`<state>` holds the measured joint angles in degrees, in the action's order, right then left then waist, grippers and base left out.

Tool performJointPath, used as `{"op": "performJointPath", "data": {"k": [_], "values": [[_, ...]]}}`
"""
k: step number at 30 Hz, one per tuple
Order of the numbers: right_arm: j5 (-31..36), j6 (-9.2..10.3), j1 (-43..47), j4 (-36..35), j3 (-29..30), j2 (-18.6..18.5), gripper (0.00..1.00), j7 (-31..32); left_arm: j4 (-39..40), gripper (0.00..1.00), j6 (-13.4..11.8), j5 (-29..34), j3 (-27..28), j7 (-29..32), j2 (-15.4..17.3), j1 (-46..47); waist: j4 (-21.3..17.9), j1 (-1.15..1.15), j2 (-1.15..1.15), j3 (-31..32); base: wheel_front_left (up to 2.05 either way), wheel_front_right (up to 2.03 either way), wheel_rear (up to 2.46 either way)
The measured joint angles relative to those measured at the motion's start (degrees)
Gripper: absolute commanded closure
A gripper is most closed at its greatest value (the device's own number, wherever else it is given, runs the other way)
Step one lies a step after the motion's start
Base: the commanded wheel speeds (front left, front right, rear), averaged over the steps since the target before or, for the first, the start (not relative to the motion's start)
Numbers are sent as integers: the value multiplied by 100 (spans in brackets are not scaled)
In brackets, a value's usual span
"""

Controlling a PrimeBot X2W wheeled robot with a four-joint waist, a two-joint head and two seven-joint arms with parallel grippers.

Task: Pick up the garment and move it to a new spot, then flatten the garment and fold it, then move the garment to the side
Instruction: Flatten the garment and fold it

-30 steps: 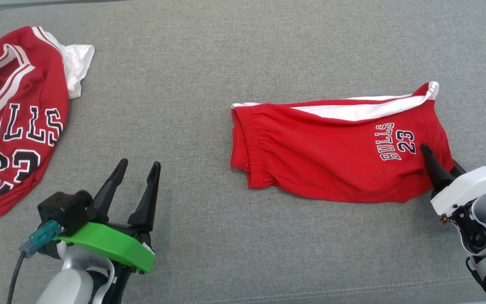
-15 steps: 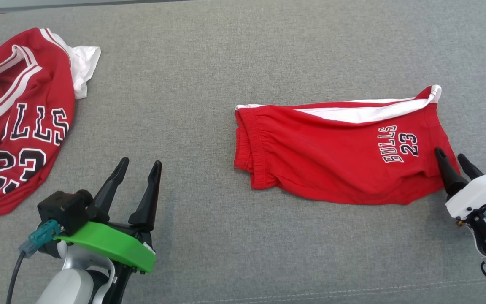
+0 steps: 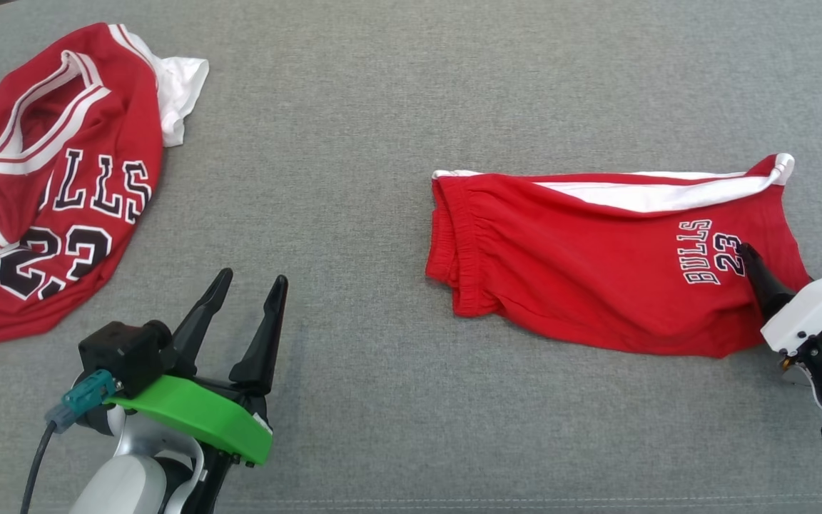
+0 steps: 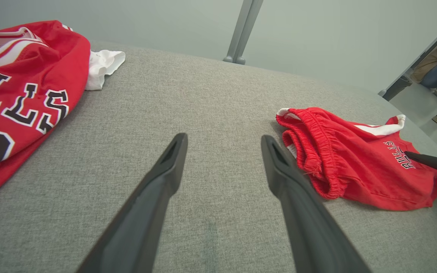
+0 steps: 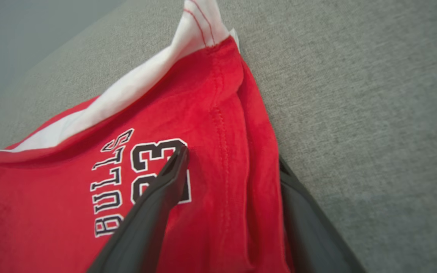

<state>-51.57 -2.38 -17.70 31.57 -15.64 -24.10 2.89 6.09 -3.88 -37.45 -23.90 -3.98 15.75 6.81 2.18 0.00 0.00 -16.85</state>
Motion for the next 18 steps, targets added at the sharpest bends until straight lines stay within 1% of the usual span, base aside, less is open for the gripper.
{"op": "performJointPath", "data": {"k": [1, 2, 3, 4, 9, 13, 18], "values": [[-3, -4, -20, 8, -25, -33, 53, 67, 0, 0, 0, 0, 0, 23, 0, 0, 30, 0, 0, -2, 0, 0, 0], [-3, -4, -59, 23, -48, -74, 65, 132, -2, 0, 0, 0, 3, 24, -1, 0, 58, 0, 0, -5, 0, 0, 0], [-22, -5, -85, 31, -60, -112, 91, 203, -2, 0, 0, 0, 7, 23, -1, -1, 83, 0, 0, -5, 0, 0, 0], [-54, -23, -103, 36, -91, -137, 100, 293, -5, 0, 0, 0, 11, 23, -1, -1, 106, 0, 0, -5, 0, 0, 0], [-157, -163, -216, 37, -194, -198, 100, 747, -11, 0, -19, -1, 70, 15, -3, -2, 144, 0, 0, 17, 0, 0, 0], [-197, -182, -305, 21, -183, -331, 100, 934, -34, 0, -21, -2, 98, 2, -15, -6, 139, 0, 0, 66, 0, 0, 0], [-307, -181, -420, -116, -25, -498, 100, 1011, -37, 0, -52, -13, 129, -20, -37, -19, 94, 0, 0, 115, 0, 0, 0]]}}
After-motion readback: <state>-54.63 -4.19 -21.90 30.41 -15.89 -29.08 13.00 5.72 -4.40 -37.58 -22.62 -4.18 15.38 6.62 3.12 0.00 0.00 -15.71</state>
